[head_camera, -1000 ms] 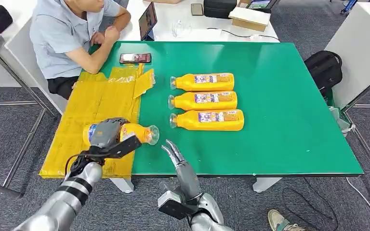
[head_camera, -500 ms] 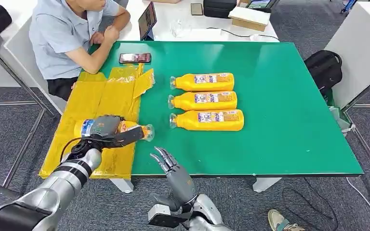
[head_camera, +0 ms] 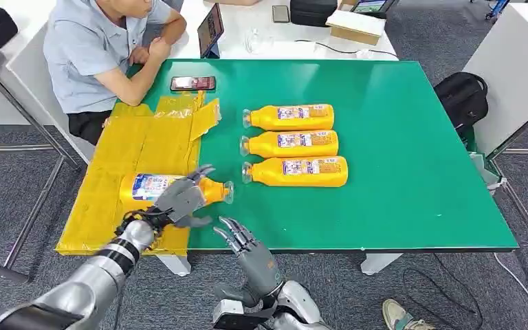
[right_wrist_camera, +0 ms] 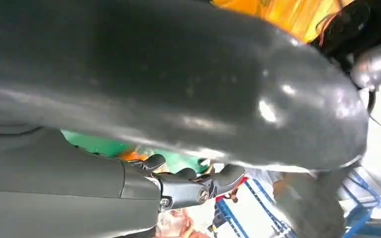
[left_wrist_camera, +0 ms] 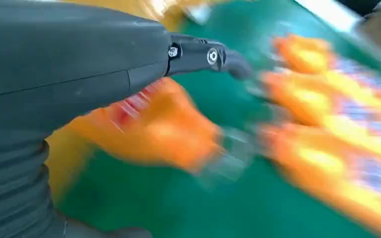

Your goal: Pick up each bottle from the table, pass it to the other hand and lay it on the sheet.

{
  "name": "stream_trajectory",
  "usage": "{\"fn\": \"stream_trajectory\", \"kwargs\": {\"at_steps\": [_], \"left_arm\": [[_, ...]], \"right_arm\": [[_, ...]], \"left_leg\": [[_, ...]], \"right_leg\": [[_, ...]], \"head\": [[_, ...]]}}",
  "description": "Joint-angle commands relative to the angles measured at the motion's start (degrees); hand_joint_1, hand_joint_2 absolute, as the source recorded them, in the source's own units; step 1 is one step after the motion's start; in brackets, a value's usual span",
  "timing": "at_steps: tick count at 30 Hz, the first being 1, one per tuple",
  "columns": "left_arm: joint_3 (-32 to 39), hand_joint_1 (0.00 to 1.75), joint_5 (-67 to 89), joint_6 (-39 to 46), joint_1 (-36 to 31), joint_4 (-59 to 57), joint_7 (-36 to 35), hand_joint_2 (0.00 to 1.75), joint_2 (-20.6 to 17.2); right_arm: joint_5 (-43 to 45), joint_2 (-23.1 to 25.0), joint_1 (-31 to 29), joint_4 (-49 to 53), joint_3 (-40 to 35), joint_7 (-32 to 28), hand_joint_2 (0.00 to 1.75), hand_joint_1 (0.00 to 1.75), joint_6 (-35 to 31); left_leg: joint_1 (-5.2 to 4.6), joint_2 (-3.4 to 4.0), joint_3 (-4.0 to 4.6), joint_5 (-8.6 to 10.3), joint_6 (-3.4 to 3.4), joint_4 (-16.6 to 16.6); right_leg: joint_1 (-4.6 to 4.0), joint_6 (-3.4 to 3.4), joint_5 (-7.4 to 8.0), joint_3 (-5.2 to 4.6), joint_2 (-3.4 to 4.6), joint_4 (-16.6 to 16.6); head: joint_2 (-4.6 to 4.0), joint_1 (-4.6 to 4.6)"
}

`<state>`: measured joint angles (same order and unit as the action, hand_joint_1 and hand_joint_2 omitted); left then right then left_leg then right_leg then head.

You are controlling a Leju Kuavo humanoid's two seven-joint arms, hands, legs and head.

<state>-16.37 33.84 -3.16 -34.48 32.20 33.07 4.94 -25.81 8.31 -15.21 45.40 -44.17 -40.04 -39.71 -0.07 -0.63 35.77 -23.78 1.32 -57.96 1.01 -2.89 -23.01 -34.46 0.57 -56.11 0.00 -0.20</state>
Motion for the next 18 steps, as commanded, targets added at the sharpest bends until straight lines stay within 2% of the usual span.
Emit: {"fn": "stream_trajectory", "kwargs": {"at_steps": [1,3,4,6,8,10,11,12,14,17,18], "left_arm": [[6.8,0.0,-8.5,-5.4,5.2,12.1,0.0,1.75,3.0],[9.6,0.0,-17.7,-5.3,7.8,18.0,-0.5,1.75,4.7],[10.5,0.0,-20.3,-2.4,9.2,21.5,0.3,1.75,5.8],[12.4,0.0,-27.7,3.7,13.5,30.3,1.1,1.75,8.4],[13.8,0.0,-33.3,9.0,17.0,36.4,0.6,1.75,9.9],[16.5,0.0,-45.2,13.8,22.6,45.3,1.5,1.75,11.3],[16.1,0.0,-46.8,16.1,25.7,49.2,2.0,1.75,10.4],[16.5,0.0,-45.5,18.9,28.1,51.4,3.5,1.75,10.0],[17.1,0.0,-44.6,20.2,31.8,53.9,4.7,1.75,9.6],[17.4,0.0,-43.1,20.9,34.5,55.6,5.6,1.75,9.6],[17.2,0.0,-38.0,24.4,35.1,56.2,6.9,1.75,9.6]], "right_arm": [[-0.9,-0.7,-0.3,-2.3,1.5,0.0,0.0,0.0,-0.3],[-3.4,-0.8,1.1,0.7,4.1,0.0,0.0,0.0,-0.3],[-4.9,-1.1,2.2,3.3,5.2,0.0,0.0,0.0,-0.3],[-9.2,-0.7,5.2,9.4,10.6,0.0,0.0,0.0,-0.3],[-9.7,-0.4,6.9,13.7,13.9,0.0,0.0,0.0,-0.3],[-16.4,1.0,8.5,19.2,20.6,0.0,0.0,0.0,-0.3],[-20.3,1.3,7.8,18.4,22.9,0.0,1.75,0.0,-0.3],[-24.8,1.7,7.4,17.8,26.5,0.0,1.75,0.0,-0.3],[-26.5,0.9,6.1,15.8,29.5,1.6,1.75,0.0,-0.3],[-27.7,-2.0,5.4,15.8,29.9,4.3,1.75,0.0,-0.3],[-32.3,-2.7,5.0,15.9,31.7,9.7,1.75,0.0,-0.3]], "left_leg": [[0.08,0.05,-0.29,-0.18,-0.1,0.0],[0.06,0.03,-0.25,-0.13,-0.09,0.0],[0.11,0.06,-0.51,-0.27,-0.16,0.0],[0.11,-0.03,-0.39,-0.26,-0.13,-0.1],[0.04,-0.04,-0.04,-0.09,-0.04,0.0],[0.04,0.08,-0.13,-0.18,-0.05,-0.1],[0.01,0.27,-0.11,-0.23,-0.04,-0.1],[0.03,0.27,-0.11,-0.26,-0.05,-0.1],[0.03,0.4,-0.23,-0.31,-0.07,-0.1],[0.04,0.3,-0.28,-0.3,-0.13,0.0],[0.01,0.02,-0.06,-0.19,-0.08,0.0]], "right_leg": [[-0.11,0.15,-0.17,0.31,-0.06,0.0],[-0.08,0.14,-0.14,0.26,-0.07,0.0],[-0.15,0.25,-0.27,0.53,-0.12,0.0],[-0.15,0.22,-0.27,0.45,-0.2,0.0],[-0.06,0.08,-0.1,0.06,-0.12,0.0],[-0.07,0.11,-0.16,0.13,-0.02,0.0],[-0.03,0.09,-0.15,0.04,0.16,-0.1],[-0.05,0.11,-0.15,0.06,0.14,-0.1],[-0.06,0.15,-0.16,0.15,0.25,0.0],[-0.08,0.14,-0.13,0.21,0.15,0.1],[-0.03,0.06,-0.13,0.04,-0.03,0.1]], "head": [[0.0,0.0],[0.0,0.0],[0.0,0.0],[0.0,-0.02],[0.0,0.0],[0.0,-0.02],[0.0,-0.02],[0.0,-0.02],[0.0,0.0],[0.0,-0.02],[0.0,-0.02]]}}
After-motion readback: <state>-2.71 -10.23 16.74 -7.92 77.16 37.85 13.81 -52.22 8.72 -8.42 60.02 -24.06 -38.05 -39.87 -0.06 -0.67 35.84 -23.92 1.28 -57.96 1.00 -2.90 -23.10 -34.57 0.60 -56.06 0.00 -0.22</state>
